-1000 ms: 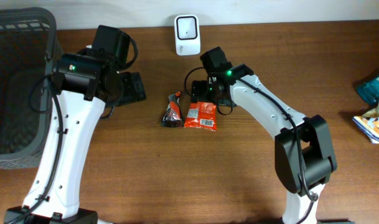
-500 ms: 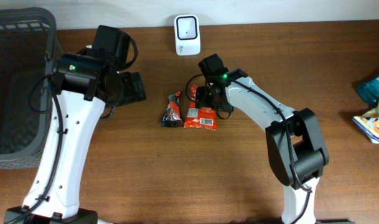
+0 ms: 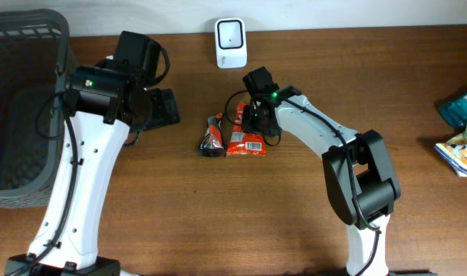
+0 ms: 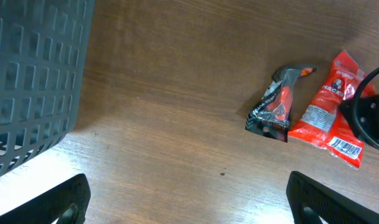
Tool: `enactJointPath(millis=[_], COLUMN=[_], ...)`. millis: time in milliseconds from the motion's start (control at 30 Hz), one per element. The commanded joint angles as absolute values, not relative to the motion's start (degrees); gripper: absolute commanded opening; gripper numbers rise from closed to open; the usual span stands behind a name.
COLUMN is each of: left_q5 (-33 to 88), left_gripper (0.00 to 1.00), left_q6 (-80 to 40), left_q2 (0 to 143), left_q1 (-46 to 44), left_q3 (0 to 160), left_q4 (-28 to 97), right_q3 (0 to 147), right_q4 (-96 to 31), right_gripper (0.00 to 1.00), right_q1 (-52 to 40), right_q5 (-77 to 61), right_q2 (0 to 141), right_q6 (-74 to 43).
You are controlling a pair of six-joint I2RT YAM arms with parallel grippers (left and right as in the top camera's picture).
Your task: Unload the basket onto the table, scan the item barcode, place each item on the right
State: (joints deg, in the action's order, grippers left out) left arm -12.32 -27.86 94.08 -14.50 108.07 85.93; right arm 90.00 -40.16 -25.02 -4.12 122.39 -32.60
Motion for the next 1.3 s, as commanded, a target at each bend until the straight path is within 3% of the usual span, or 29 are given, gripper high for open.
enactJointPath(millis=[0, 100, 267, 533, 833, 1033, 1200, 1267], left_q5=[-12.9, -12.9, -12.9, -12.9, -12.9, -12.9, -12.9, -12.9], left_gripper=[0.99, 0.99, 0.99, 0.99, 0.99, 0.99, 0.99, 0.99], left_q6=[-26.9, -26.9, -26.9, -26.9, -26.9, -26.9, -26.9, -26.9], left_q2=[93.8, 93.8, 93.8, 93.8, 93.8, 93.8, 93.8, 93.8], left_q1=[-14.5, -14.5, -14.5, -14.5, -14.5, -14.5, -14.5, -14.5], left_q3=[108.2, 108.2, 108.2, 108.2, 108.2, 108.2, 108.2, 108.2], left_q4=[85.8, 85.8, 85.8, 85.8, 85.8, 85.8, 85.8, 85.8], right_q3=[89.2, 89.7, 91.9, 91.6, 88.3, 88.3, 88.3, 88.5], right_q4=[-42.8, -45.6, -52.6, -66.6, -67.5, -66.8, -61.5, -60.9], right_gripper=[0.20, 0.04, 0.04, 0.04, 0.04, 0.05, 0.32, 0.59], right_q1=[-23.5, -22.1, -22.1, -22.1, -22.7, -28.3, -32.2, -32.3], right_q5=[-1.5, -1.2, 8.9, 38.2, 37.4, 33.6, 20.0, 16.5], right_q2=[122.3, 118.6, 112.0, 107.2, 117.3, 117.5, 117.5, 117.5], right_q6=[-32.4, -31.8, -28.9, -29.0, -30.5, -30.5, -30.5, -30.5])
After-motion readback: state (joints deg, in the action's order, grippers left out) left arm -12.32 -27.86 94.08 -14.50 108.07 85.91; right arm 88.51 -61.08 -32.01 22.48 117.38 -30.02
